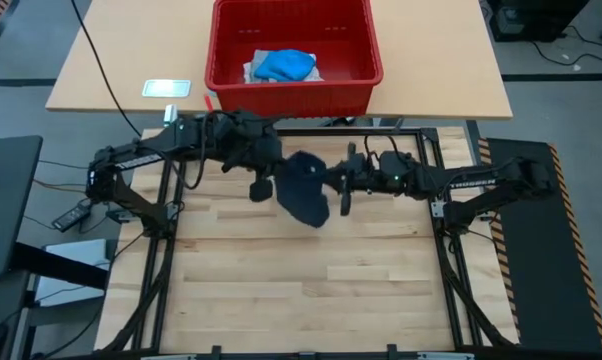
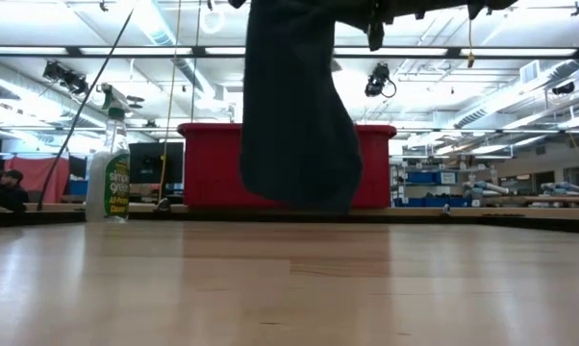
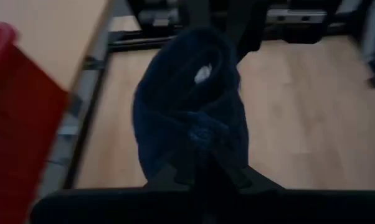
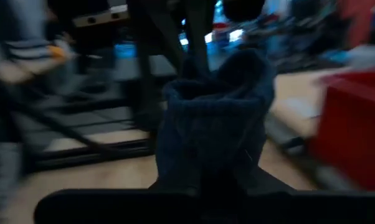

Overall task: Fold laundry
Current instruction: Fold the dark blue shorts

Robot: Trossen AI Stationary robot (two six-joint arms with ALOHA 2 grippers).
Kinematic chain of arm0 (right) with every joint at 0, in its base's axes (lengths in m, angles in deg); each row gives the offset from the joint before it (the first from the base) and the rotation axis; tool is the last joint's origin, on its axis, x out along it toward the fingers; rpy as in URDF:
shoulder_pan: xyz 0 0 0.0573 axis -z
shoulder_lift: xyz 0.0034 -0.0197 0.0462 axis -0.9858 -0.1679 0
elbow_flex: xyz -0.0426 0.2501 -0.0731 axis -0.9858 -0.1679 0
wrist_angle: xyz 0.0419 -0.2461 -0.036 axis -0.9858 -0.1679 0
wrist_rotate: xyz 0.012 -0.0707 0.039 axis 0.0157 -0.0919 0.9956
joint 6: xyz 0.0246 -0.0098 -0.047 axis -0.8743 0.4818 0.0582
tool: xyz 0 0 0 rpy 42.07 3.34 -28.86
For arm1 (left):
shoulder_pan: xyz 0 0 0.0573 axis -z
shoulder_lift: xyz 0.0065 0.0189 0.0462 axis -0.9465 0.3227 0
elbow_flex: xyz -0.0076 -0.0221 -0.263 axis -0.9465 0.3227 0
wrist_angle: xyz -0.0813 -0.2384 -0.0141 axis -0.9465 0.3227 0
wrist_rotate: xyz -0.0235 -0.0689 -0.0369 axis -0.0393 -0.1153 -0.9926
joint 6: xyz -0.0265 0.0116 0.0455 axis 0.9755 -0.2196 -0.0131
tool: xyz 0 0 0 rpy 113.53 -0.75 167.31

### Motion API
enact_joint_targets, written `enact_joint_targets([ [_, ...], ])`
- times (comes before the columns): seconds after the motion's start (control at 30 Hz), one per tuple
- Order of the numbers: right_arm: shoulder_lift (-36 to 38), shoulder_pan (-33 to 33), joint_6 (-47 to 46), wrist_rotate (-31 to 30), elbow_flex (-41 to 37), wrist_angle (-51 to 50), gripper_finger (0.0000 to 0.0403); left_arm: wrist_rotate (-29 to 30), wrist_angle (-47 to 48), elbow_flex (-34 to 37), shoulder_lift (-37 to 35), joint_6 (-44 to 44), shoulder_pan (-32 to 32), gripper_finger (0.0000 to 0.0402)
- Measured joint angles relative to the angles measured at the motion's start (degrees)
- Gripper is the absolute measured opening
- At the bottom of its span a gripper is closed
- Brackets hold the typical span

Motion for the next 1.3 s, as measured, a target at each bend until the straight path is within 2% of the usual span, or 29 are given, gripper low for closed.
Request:
enact_joint_targets([
  [0.17, 0.1, 2.5, 9.2, -1.5, 4.6, -5.5, 0.0028, 0.0, -1.0, 0.0, 0.0, -1.7, -3.7, 0.002],
  [0.3, 0.1, 2.3, 10.6, -3.9, 6.9, -13.8, 0.0028, 0.0, 0.1, 0.2, 0.0, -0.1, -3.9, 0.002],
  [0.4, 0.1, 1.1, 1.2, -4.3, 5.5, -19.2, 0.0028, -0.6, -2.0, 5.9, -0.2, 2.0, -1.5, 0.002],
  [0.5, -0.6, -1.4, -11.3, -2.3, 1.4, -22.4, 0.0028, -1.5, -7.3, 16.2, 0.1, 5.0, 2.3, 0.002],
  [0.7, -4.1, -10.2, -30.1, -0.1, -6.7, -18.9, 0.0028, -2.8, -31.0, 37.5, 0.1, 20.2, 11.5, 0.002],
  [0.83, -8.2, -15.1, -41.4, 2.3, -7.9, -15.2, 0.0028, -3.3, -43.7, 45.7, 0.1, 31.0, 16.5, 0.002],
  [0.97, -11.3, -17.7, -49.4, 5.2, -7.5, -12.8, 0.0028, -3.5, -46.0, 47.7, 0.0, 39.4, 18.7, 0.002],
  [1.1, -11.0, -18.1, -54.0, 5.8, -7.5, -11.1, 0.0028, -3.8, -45.7, 46.3, 0.0, 41.2, 19.0, 0.002],
  [1.2, -8.9, -16.9, -54.1, 1.9, -7.5, -12.1, 0.0028, -3.8, -45.4, 44.1, 0.0, 39.2, 17.8, 0.002],
  [1.3, -6.9, -14.0, -49.0, -3.6, -7.5, -12.2, 0.0028, -1.8, -43.5, 42.5, -0.1, 35.2, 15.0, 0.002],
])
